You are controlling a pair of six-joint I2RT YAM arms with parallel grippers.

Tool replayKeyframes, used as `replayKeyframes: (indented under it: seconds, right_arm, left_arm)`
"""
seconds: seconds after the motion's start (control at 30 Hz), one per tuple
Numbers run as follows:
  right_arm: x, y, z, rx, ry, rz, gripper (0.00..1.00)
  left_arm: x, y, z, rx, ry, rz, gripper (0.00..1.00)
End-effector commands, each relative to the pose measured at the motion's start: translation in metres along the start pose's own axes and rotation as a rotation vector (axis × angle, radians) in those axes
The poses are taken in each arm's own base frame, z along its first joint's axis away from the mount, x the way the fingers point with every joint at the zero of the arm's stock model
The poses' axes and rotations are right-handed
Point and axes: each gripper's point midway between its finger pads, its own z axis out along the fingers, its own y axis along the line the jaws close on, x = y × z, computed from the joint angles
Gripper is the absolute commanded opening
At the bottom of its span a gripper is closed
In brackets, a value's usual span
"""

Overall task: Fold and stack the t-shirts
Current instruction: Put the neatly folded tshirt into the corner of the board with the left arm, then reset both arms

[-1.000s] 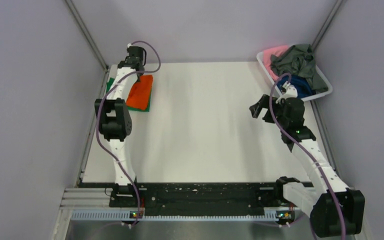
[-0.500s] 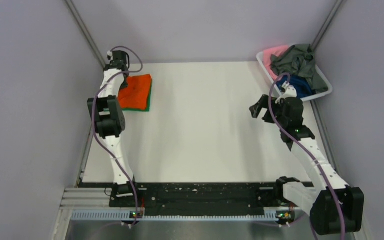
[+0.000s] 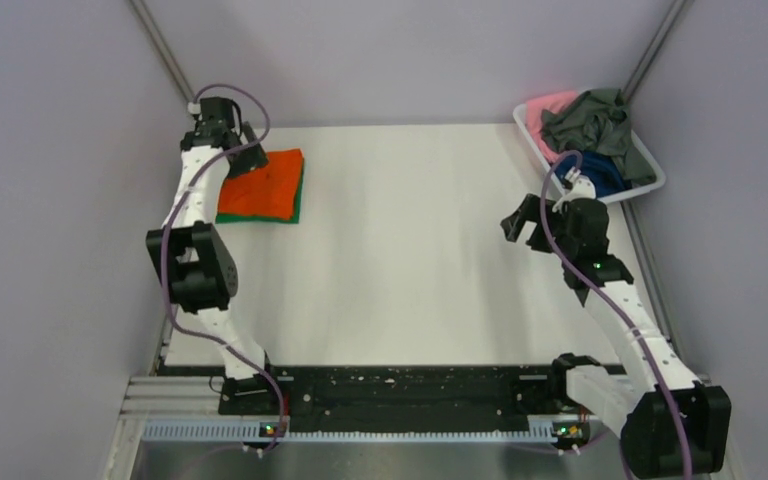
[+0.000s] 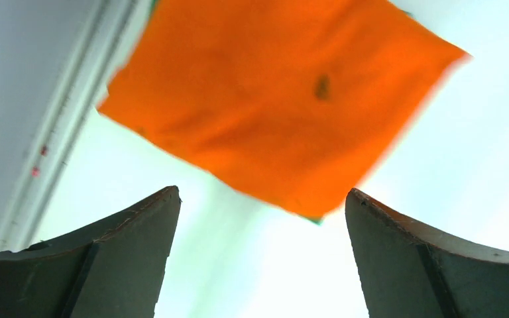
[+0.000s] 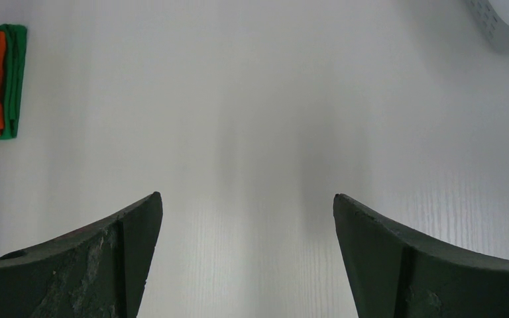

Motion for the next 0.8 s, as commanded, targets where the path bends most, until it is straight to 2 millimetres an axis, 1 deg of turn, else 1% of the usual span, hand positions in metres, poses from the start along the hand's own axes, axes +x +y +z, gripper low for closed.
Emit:
replayKeyframes:
  seconds: [0.0, 0.03, 0.07, 0.13, 0.2, 0.23, 0.33, 0.4, 0.47, 0.53, 0.6, 0.67, 0.77]
  right_arm:
    - [-0.011, 0.0, -0.019, 0.014, -0.048, -0.003, 0.99]
    - [-0.01, 0.0, -0.022, 0.014, -0.054, -0.004, 0.99]
    - [-0.009, 0.0, -0.025, 0.014, -0.058, -0.005, 0.99]
    - [-0.005, -0.003, -0.029, 0.02, -0.068, -0.007, 0.99]
    - [-0.002, -0.004, -0.033, 0.02, -0.081, -0.006, 0.99]
    - [-0.001, -0.005, -0.036, 0.019, -0.093, -0.005, 0.99]
    - [0.002, -0.012, -0.039, 0.048, -0.121, 0.022, 0.99]
    - [0.001, -0.015, -0.041, 0.066, -0.15, 0.048, 0.99]
    - [0.0, -0.018, -0.042, 0.074, -0.179, 0.07, 0.99]
    - [0.001, -0.023, -0.043, 0.1, -0.192, 0.078, 0.99]
    - [0.001, -0.024, -0.045, 0.107, -0.188, 0.068, 0.99]
    - [0.002, -0.028, -0.045, 0.125, -0.185, 0.067, 0.99]
    - [0.003, -0.03, -0.044, 0.138, -0.187, 0.072, 0.99]
  left_arm:
    - [-0.006, -0.039, -0.09, 0.318, -0.104, -0.123, 0.99]
    - [0.002, -0.044, -0.105, 0.365, -0.115, -0.127, 0.99]
    - [0.012, -0.048, -0.116, 0.407, -0.129, -0.118, 0.99]
    - [0.038, -0.056, -0.137, 0.491, -0.15, -0.091, 0.99]
    - [0.07, -0.063, -0.15, 0.567, -0.164, -0.061, 0.99]
    - [0.087, -0.07, -0.158, 0.616, -0.178, -0.034, 0.99]
    - [0.13, -0.071, -0.163, 0.692, -0.209, 0.002, 0.99]
    - [0.149, -0.065, -0.16, 0.706, -0.235, 0.002, 0.99]
    - [0.156, -0.058, -0.154, 0.69, -0.265, -0.025, 0.99]
    - [0.152, -0.055, -0.157, 0.686, -0.283, -0.063, 0.99]
    - [0.147, -0.056, -0.162, 0.688, -0.297, -0.084, 0.99]
    - [0.147, -0.054, -0.158, 0.673, -0.294, -0.127, 0.99]
    - [0.161, -0.062, -0.146, 0.68, -0.217, -0.154, 0.99]
